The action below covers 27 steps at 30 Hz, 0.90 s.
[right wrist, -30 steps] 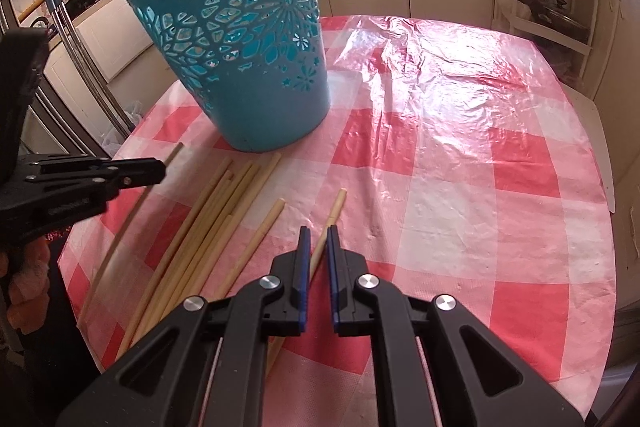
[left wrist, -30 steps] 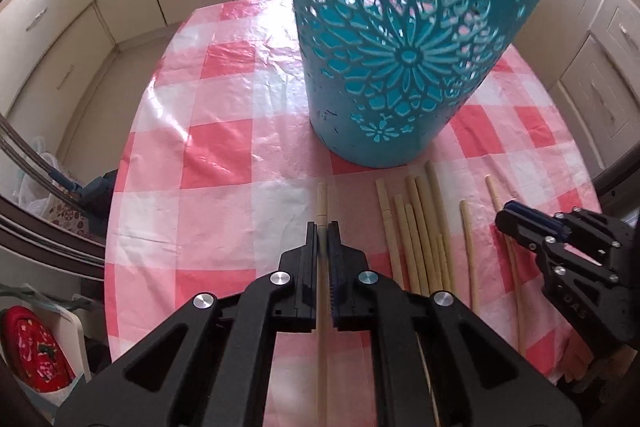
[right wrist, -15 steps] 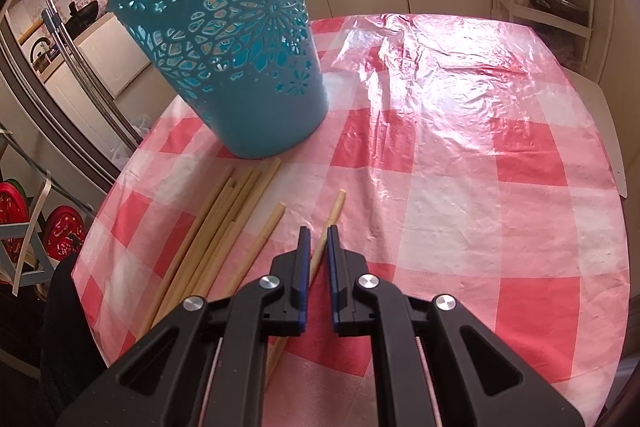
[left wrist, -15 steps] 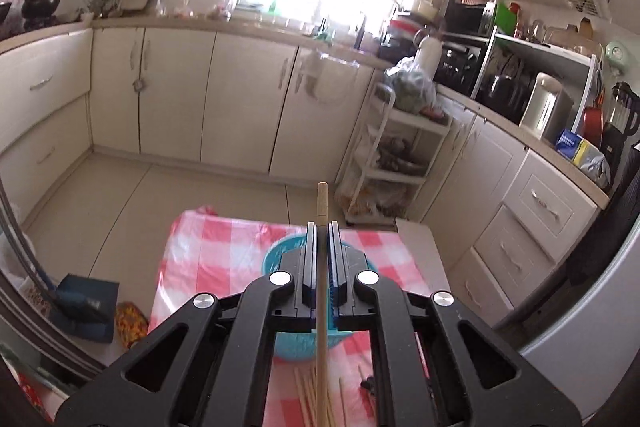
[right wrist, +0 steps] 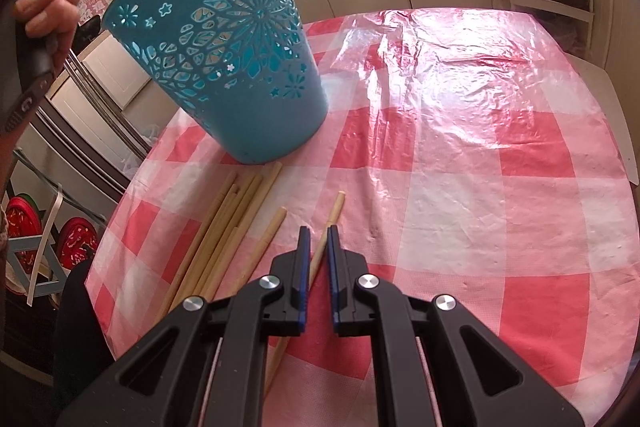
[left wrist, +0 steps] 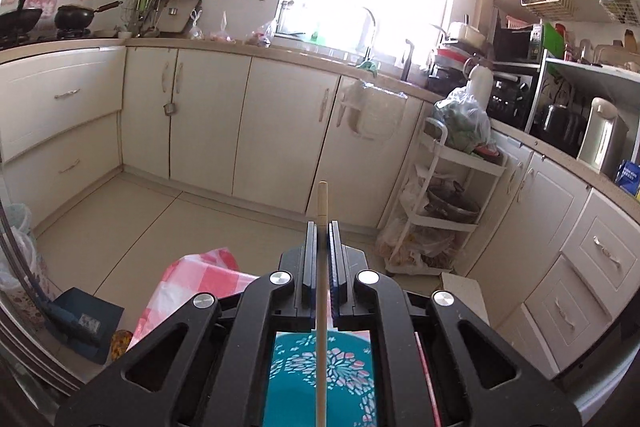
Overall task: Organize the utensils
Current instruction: 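Lift the chopstick upright with the left gripper over the teal basket, then open the left gripper to drop the chopstick into the basket, then close the right gripper on a wooden chopstick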
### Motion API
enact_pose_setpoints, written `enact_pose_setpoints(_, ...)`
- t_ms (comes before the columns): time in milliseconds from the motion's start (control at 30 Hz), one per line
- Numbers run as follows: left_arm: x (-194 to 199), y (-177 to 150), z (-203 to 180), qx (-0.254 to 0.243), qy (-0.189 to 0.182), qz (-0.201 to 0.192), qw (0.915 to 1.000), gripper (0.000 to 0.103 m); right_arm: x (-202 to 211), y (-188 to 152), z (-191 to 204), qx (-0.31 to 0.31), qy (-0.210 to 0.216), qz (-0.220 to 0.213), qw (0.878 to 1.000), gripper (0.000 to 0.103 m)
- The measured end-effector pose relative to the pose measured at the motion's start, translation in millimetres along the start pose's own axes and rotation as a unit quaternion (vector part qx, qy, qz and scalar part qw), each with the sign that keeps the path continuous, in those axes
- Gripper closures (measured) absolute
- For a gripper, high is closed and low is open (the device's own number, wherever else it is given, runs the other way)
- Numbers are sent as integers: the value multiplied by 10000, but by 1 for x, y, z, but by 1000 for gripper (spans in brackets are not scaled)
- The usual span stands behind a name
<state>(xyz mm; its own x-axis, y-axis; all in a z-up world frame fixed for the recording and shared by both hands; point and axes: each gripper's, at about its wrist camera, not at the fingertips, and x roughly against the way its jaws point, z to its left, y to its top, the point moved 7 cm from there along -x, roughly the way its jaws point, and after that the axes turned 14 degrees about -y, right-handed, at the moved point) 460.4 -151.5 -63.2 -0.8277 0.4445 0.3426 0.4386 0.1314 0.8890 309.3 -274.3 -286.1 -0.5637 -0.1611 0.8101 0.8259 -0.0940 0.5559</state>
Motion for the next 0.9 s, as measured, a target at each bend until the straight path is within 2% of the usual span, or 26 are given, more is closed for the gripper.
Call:
enact_pose_setpoints(100, -6, -21, 7, -57, 135, 236, 9996, 98, 0, 0, -1, 4, -3, 3, 10000, 94)
enact_pose_setpoints(300, 7, -55, 26, -140, 312, 704, 9969, 96, 0, -1, -1, 11, -11, 2, 10000, 94)
enact_pose_setpoints(367, 18, -62, 30, -205, 370, 811, 9958, 89, 0, 0, -2, 12, -9, 7, 10000, 94)
enact_pose_setpoints(433, 36, -64, 35, -255, 446, 811, 9954, 64, 1, -1, -2, 14, -22, 26, 10000, 94)
enact_pose_setpoints(500, 60, -66, 40, -289, 552, 718, 9955, 51, 3, -4, -1, 69, -112, 36, 9999, 94)
enact_pose_setpoints(633, 106, -80, 57, -363, 727, 612, 9948, 33, 6, -8, 4, 204, -425, 63, 9989, 94)
enact_pose_setpoints(733, 127, -105, 77, -247, 828, 824, 9928, 31, 5, -9, 11, 375, -861, 84, 9955, 95)
enact_pose_setpoints(833, 141, -130, 97, 80, 881, 1065, 9904, 31, 5, -10, 24, 895, -1452, 66, 9853, 95)
enact_pose_setpoints(900, 149, -144, 107, 274, 905, 1133, 9890, 31, 6, -10, 25, 896, -1504, 134, 9845, 95)
